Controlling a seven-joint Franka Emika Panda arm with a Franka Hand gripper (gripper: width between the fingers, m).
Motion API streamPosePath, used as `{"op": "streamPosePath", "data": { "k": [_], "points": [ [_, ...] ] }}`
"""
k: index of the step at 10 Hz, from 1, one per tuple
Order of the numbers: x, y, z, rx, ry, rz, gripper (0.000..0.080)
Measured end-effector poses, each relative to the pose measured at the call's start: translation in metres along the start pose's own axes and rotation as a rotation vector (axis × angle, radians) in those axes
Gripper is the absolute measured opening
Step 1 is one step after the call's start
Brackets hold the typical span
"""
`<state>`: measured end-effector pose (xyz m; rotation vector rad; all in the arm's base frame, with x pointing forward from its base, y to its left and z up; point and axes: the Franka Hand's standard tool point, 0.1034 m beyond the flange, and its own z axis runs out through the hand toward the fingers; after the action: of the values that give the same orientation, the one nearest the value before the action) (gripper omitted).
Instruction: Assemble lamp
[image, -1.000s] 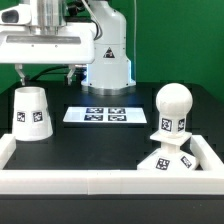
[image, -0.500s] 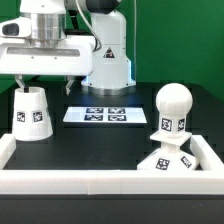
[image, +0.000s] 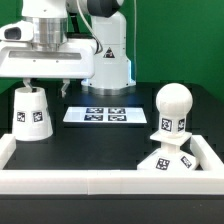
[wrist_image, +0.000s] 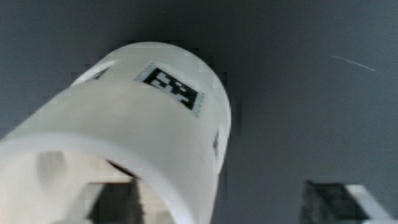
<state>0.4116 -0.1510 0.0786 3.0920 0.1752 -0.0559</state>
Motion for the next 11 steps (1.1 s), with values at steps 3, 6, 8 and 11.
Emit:
{"op": "streamPosePath", "data": {
  "k": [3,6,8,11],
  "points": [
    [0.0,0.0,0.0,0.0,0.0,0.0,0.0094],
    [0.001,0.0,-0.001,-0.001,0.003,0.0,0.0043],
    [0.001,0.0,-0.001,-0.001,0.003,-0.001,0.0043],
    [0.018,-0.051,-0.028,0.054,-0.033,0.086,0.0043]
  ]
}}
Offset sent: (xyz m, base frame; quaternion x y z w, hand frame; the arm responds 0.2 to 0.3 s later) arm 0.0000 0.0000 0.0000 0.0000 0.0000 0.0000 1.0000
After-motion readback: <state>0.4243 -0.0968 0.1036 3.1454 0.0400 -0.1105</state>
